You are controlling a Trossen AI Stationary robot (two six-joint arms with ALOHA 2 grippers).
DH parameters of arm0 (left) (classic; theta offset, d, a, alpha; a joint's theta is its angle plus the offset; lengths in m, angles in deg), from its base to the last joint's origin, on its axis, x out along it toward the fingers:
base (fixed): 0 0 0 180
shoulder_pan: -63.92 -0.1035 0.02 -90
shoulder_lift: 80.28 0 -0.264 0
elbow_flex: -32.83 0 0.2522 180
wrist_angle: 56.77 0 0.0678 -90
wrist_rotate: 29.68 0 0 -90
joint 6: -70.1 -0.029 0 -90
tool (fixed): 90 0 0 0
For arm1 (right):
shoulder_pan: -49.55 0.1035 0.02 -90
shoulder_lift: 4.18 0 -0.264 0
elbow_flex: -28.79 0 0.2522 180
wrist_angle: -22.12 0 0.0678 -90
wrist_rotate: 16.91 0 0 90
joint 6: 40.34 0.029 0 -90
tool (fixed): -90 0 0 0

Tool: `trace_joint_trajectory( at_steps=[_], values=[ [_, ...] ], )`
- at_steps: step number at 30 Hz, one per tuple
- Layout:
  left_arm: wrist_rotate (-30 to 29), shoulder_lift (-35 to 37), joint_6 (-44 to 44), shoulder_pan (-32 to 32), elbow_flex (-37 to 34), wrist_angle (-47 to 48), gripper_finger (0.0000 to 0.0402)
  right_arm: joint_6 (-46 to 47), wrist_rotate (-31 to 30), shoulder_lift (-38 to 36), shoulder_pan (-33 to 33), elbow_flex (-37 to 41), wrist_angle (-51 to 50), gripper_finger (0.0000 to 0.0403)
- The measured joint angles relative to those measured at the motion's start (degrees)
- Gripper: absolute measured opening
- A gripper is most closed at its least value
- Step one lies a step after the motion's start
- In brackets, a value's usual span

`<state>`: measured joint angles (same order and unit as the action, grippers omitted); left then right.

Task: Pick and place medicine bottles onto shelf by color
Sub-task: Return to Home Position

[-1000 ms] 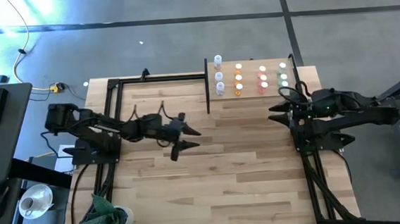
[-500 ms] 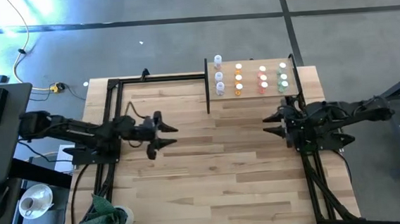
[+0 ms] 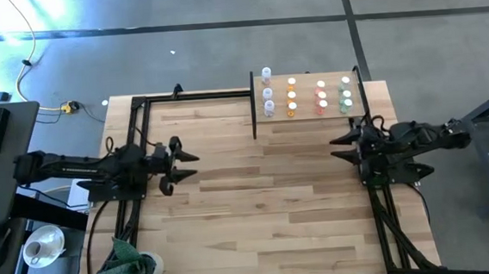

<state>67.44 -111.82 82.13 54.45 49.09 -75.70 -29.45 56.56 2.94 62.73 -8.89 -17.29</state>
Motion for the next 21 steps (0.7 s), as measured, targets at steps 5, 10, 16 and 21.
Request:
trace_joint_trajectory(
  at_steps=[5,10,16,21],
  values=[
    [-0.02,7.37,-0.17,-2.08,0.0,8.84,0.0204,0.02,-0.02,-4.36,0.0,0.0,-1.47,0.0165],
    [-0.04,13.69,-0.62,-4.27,0.0,16.16,0.0204,0.0,-1.13,-6.3,0.0,1.54,0.97,0.0165],
    [-0.02,17.74,-2.15,-5.25,0.0,19.94,0.0204,1.36,-2.53,-6.41,0.0,8.8,5.6,0.0165],
    [-0.03,18.96,-2.54,-5.25,0.0,25.72,0.0204,0.59,-3.43,-6.42,0.0,12.32,10.29,0.0165]
  ],
)
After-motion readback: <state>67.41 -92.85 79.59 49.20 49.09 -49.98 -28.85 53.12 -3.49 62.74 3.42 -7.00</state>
